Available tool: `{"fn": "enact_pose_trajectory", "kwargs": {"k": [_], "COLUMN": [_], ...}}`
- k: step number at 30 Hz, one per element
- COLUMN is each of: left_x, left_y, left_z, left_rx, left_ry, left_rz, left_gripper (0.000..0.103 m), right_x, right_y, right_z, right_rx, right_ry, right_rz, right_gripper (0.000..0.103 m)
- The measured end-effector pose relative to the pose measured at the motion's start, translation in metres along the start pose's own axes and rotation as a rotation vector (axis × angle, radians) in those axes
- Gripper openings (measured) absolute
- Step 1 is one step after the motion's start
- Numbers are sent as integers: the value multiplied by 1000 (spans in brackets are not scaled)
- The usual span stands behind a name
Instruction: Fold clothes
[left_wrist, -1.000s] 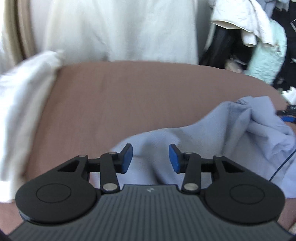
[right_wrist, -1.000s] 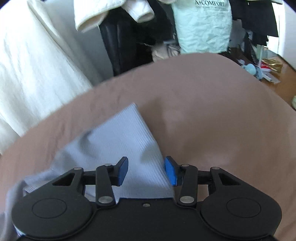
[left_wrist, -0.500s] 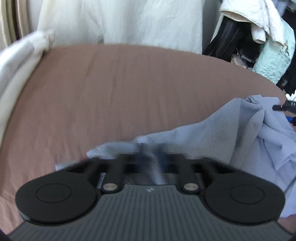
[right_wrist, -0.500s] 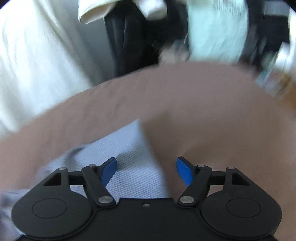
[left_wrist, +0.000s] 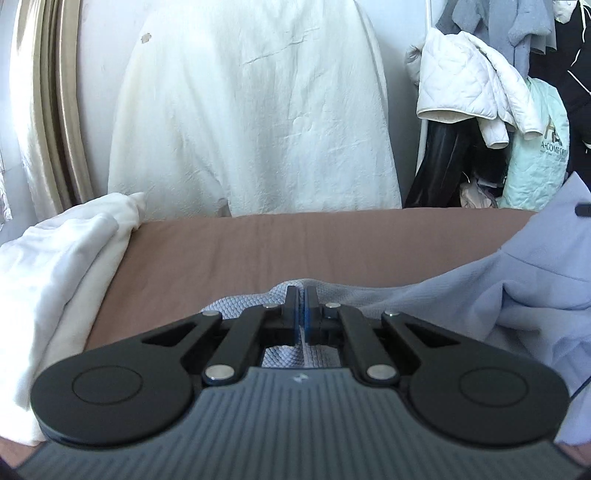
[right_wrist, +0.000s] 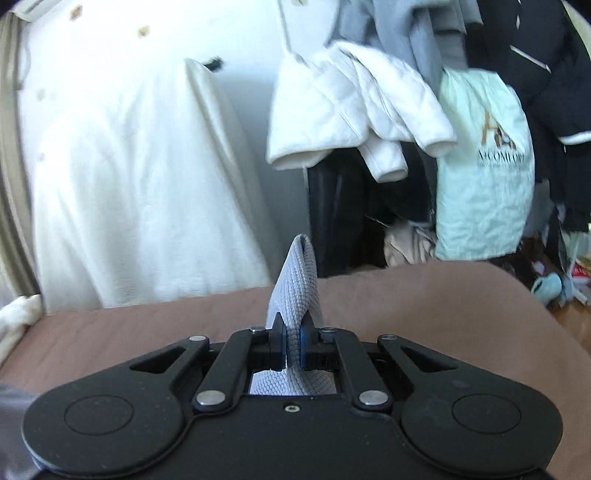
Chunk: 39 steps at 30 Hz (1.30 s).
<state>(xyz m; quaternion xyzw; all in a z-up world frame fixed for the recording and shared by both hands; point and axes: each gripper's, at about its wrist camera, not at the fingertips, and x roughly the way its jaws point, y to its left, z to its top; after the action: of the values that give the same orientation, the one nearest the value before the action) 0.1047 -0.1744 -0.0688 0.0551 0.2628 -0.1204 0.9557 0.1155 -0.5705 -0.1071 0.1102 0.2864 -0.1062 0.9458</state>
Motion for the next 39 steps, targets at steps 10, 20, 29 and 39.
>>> {"fn": "enact_pose_trajectory", "kwargs": {"k": [10,20,29,39], "left_x": [58,153,62,0], "left_y": [4,53,77,119], "left_z": [32,127,-21,-79], "left_rx": [73,24,-28,-311], "left_ry": [6,45,257,390], "left_rz": [14,245,90,39], "left_gripper": [2,19,51,51], "right_x": [7,61,-39,-132], "right_y": [29,34,8,-6], "right_z": [30,122,-21,-99], "right_rx": [-137,18,227,503], "right_ry": [32,-135,56,107], "right_rz": [-53,-189,-82,-171], "right_gripper": [8,49,61,62]}}
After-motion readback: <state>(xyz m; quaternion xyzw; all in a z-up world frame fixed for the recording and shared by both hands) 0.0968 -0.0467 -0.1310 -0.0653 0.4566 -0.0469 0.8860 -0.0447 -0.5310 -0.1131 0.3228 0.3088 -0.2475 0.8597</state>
